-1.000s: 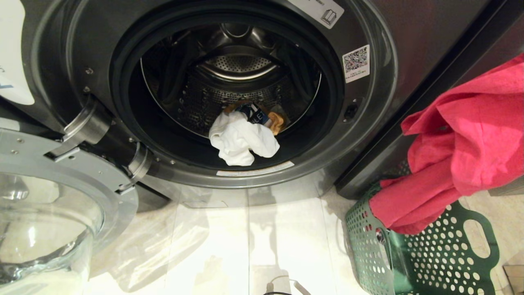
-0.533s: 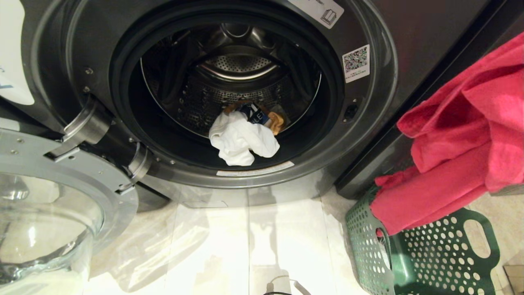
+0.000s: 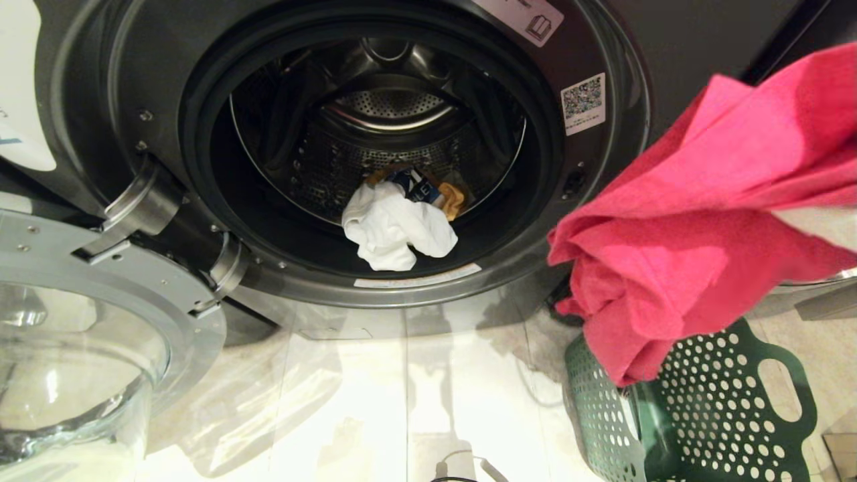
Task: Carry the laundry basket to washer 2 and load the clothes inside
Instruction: Place the clothes into the washing machine
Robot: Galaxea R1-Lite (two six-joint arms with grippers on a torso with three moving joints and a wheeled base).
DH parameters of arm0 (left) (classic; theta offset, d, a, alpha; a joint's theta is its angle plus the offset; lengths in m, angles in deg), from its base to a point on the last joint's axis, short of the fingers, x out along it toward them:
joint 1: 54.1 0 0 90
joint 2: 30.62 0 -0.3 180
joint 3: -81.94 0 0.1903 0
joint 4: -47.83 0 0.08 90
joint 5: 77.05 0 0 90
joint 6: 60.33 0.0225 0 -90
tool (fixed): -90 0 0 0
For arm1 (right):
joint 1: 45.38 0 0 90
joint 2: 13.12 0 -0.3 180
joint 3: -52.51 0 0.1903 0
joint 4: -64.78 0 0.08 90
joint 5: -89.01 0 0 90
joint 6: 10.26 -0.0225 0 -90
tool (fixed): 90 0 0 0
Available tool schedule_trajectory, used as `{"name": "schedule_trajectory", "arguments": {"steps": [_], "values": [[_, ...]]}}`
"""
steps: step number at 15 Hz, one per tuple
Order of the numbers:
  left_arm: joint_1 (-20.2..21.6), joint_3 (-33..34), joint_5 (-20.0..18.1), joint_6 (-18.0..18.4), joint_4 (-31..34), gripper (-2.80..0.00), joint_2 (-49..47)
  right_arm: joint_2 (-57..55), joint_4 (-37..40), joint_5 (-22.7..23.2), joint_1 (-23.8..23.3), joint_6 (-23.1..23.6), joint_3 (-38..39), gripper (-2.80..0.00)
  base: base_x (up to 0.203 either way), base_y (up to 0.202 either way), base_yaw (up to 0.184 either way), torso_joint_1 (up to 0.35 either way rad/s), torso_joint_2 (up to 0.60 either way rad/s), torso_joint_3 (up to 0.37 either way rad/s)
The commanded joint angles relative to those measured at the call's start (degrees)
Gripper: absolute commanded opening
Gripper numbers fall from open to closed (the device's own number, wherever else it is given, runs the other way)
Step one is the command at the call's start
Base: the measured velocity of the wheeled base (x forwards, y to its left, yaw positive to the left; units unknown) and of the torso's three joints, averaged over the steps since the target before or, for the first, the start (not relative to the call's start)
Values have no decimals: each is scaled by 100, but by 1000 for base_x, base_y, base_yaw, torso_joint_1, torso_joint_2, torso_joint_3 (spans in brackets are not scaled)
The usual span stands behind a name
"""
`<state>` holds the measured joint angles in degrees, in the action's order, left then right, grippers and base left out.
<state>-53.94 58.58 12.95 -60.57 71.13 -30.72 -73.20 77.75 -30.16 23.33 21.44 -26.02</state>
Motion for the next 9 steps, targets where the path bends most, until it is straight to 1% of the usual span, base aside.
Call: {"name": "schedule_trajectory", "arguments": {"steps": [1,9], "values": [[2,0,0,-2,5,-280,1,-214,101,-18,-75,12,24,-280,0,0,0,0,0,0],[2,0,0,-2,-1,-280,1,52,109,63,22,-32,461,-280,0,0,0,0,0,0]]}}
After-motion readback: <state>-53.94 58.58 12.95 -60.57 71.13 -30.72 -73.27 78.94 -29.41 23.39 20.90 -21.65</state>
